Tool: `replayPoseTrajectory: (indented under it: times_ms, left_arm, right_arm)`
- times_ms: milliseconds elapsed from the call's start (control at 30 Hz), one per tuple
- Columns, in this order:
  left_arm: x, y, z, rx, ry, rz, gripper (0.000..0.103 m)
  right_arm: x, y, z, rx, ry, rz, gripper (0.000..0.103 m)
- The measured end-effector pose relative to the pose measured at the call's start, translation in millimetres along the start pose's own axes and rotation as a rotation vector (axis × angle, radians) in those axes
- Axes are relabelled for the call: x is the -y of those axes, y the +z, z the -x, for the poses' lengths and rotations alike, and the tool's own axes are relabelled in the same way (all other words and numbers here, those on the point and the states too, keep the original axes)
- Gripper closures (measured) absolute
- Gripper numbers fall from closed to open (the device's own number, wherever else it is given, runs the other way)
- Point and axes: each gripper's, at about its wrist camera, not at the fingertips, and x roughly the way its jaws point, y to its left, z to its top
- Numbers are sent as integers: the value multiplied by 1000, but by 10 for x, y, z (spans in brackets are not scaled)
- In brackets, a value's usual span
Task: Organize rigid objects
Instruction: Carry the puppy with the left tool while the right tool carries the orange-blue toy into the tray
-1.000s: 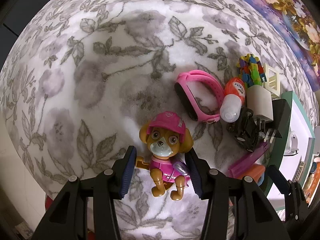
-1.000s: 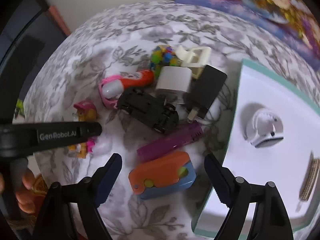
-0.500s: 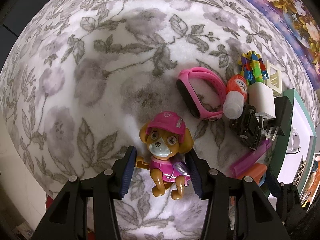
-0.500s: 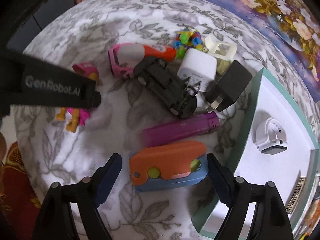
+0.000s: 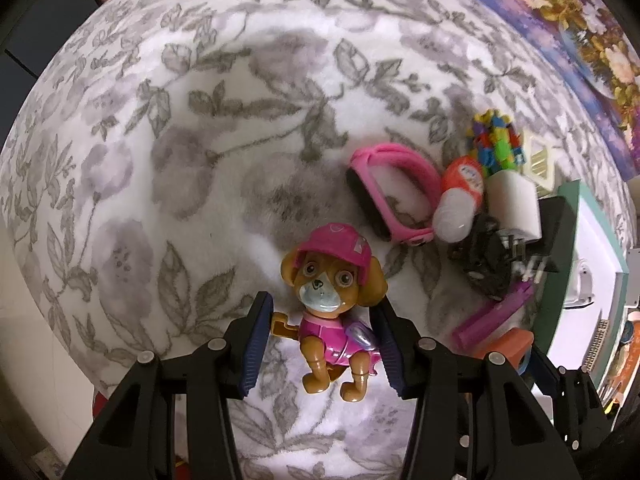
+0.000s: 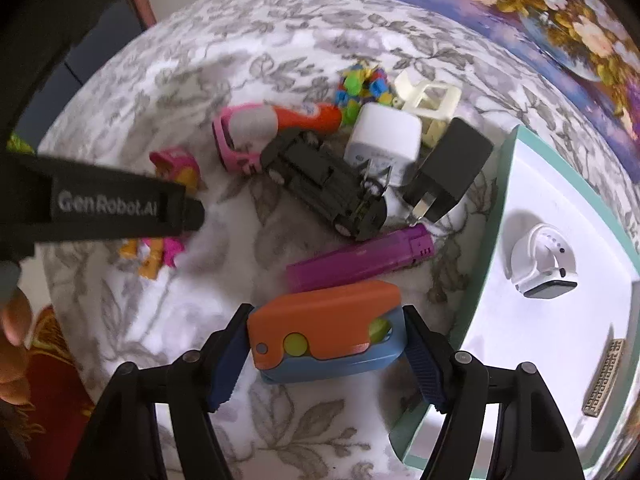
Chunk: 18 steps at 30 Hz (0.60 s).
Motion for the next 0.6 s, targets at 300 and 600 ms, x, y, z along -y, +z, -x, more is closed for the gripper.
replayPoseTrajectory:
  times_ms: [300, 600]
  left_arm:
    - [31, -33, 547, 157, -49, -22, 51]
    - [598, -233, 839, 221, -97, -168, 51]
  right_arm:
    - [311, 43, 468, 124, 49, -125, 28]
    - [1167, -140, 699, 176, -56, -354, 28]
